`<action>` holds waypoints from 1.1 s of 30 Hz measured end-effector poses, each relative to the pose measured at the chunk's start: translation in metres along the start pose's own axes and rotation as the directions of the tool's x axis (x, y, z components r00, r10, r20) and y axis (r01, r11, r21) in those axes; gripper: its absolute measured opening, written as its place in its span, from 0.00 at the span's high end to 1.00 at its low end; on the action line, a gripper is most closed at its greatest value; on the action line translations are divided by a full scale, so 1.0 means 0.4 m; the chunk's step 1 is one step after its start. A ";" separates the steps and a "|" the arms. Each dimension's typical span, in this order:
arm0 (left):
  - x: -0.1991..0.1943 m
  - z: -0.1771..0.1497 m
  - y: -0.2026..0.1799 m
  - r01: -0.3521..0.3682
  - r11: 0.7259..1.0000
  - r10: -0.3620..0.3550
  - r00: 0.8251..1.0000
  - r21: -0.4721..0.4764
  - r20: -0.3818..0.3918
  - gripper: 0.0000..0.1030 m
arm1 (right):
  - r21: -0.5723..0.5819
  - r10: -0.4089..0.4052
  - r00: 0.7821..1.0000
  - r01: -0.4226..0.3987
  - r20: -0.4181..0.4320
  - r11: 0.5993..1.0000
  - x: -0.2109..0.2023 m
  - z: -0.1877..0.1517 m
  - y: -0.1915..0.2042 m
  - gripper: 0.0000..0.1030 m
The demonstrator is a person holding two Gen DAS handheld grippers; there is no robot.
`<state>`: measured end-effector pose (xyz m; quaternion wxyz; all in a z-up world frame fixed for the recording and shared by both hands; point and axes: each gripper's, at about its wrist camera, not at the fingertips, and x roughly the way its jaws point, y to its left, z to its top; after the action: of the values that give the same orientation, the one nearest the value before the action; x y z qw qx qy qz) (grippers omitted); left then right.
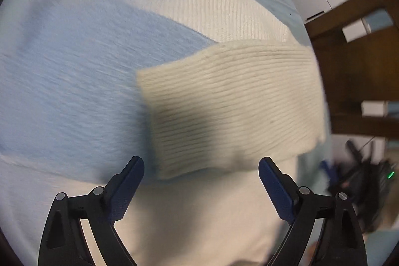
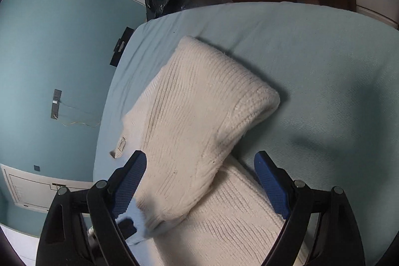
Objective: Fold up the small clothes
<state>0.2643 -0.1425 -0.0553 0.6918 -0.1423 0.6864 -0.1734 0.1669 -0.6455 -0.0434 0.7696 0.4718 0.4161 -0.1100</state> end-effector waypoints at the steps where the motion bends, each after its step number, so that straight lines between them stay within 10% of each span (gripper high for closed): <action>1: 0.022 0.006 0.002 -0.006 1.000 0.005 0.999 -0.027 -0.045 0.10 | 0.010 0.017 1.000 -0.017 -0.012 1.000 0.012 -0.002 -0.002 0.17; 8: 0.078 -0.013 0.041 -0.031 0.990 0.015 0.993 -0.139 -0.114 0.13 | 0.035 0.053 0.999 -0.053 0.005 0.998 -0.056 0.017 0.007 0.17; 14: 0.064 -0.021 0.043 -0.015 0.986 -0.003 0.994 -0.167 -0.107 0.85 | 0.069 0.100 0.994 -0.104 0.048 0.992 -0.068 0.019 -0.007 0.16; 24: -0.271 0.046 -0.120 0.045 0.999 -0.042 0.993 -0.021 0.109 0.91 | 0.147 0.010 1.000 -0.013 0.019 0.989 -0.066 0.013 -0.062 0.16; 29: -0.511 0.116 -0.254 0.044 0.997 -0.058 0.965 0.064 0.256 0.92 | -0.031 -0.131 0.991 0.130 -0.021 0.991 -0.029 0.002 -0.005 0.16; 33: -0.685 0.143 -0.356 0.044 0.992 -0.085 0.932 0.122 0.352 0.92 | -0.133 -0.083 0.993 0.071 -0.083 0.989 0.044 -0.032 0.052 0.16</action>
<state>0.3157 -0.1536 0.2544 0.8054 -0.1548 0.5339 -0.2057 0.1829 -0.6199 -0.0459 0.7746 0.4088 0.4738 -0.0915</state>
